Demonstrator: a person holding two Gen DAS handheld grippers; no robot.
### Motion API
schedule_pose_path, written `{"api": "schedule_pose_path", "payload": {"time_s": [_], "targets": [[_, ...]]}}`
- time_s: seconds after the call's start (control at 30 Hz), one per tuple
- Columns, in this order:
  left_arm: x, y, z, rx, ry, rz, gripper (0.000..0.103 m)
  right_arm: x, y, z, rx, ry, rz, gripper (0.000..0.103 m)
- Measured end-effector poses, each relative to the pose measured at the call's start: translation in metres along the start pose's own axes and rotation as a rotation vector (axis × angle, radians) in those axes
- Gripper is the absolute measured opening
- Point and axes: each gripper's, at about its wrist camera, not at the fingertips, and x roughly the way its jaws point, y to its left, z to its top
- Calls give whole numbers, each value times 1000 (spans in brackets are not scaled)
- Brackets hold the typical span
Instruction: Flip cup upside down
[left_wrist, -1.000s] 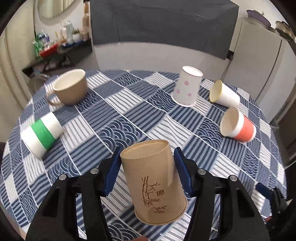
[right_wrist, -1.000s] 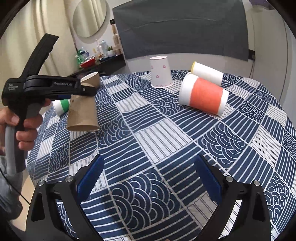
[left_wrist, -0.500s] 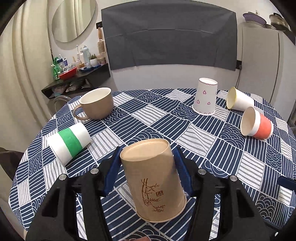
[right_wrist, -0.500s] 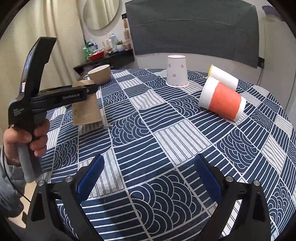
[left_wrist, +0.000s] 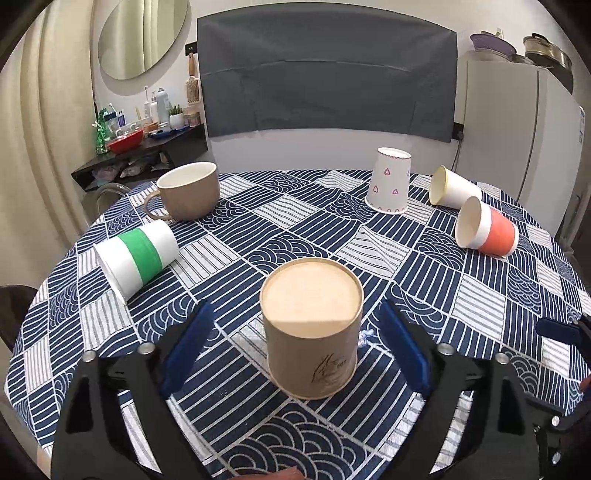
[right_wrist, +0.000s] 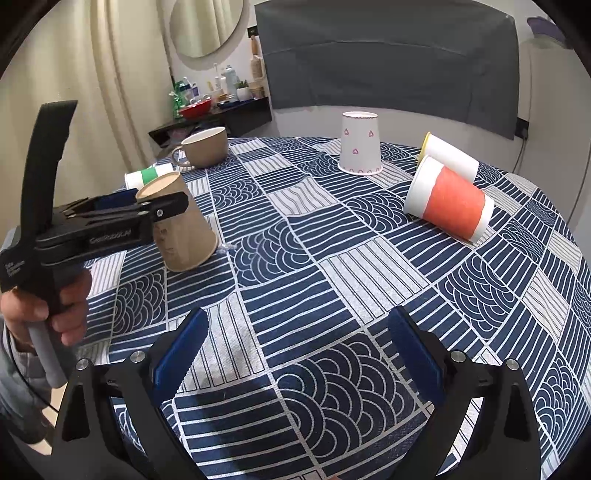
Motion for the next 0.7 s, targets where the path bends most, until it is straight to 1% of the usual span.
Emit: {"api": "schedule_pose_path", "payload": {"time_s": [0.1,0.3,0.37,0.5,0.7], "targets": [[-7,2,-3,7,-3,-7,97,1,4,0,-7,2,-4,94],[-17,7,-12,47,-25,40,97,7,16,2,-1,5,-4,94],[-17,10,-16,56,-20,42,97,9,19,2,7,5,-3,94],[-14,20,-23,49,-11,44,97,13,24,1,24,5,-12,94],[-8,36,-31,9,12,45,97,17,25,-4,65,-15,-22,94]]}}
